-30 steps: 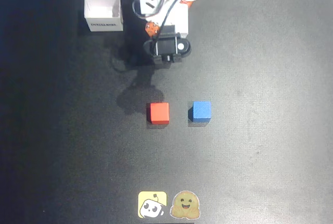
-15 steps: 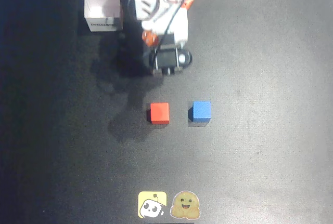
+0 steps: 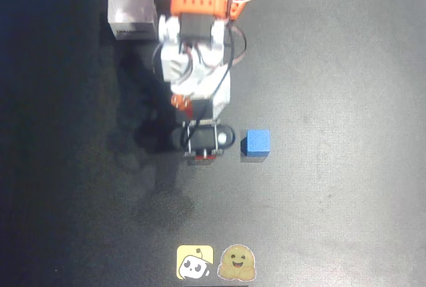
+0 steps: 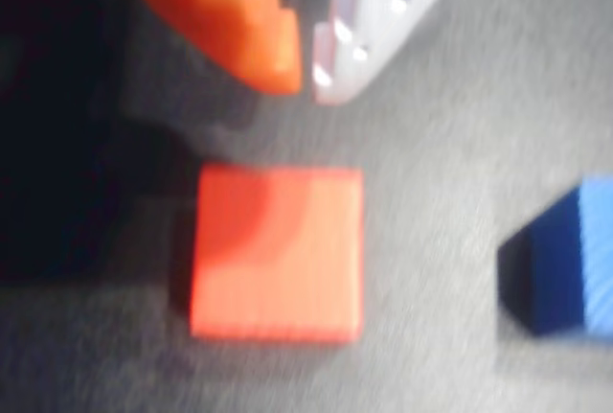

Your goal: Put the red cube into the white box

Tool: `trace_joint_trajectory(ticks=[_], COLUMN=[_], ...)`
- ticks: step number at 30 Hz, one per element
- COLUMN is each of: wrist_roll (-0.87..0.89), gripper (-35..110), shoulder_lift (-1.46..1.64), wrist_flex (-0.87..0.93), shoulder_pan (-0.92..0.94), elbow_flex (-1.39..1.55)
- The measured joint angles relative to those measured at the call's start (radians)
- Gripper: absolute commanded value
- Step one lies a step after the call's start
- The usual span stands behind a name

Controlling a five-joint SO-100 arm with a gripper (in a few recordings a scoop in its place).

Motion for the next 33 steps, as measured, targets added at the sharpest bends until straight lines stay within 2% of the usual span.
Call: trace_joint_trajectory(ticks=[3, 7, 16, 33], wrist_roll=[0.0, 0.0, 0.0, 0.087], gripper=[1, 13, 25, 26], shoulder_lift=[-0.051, -0.069, -0.084, -0.252], wrist_flex=[-0.005, -0.005, -0.008, -0.16], shoulder_pan=[0.0, 0.0, -0.011, -0.092], elbow_flex=[-0.04, -0.044, -0.049, -0.054])
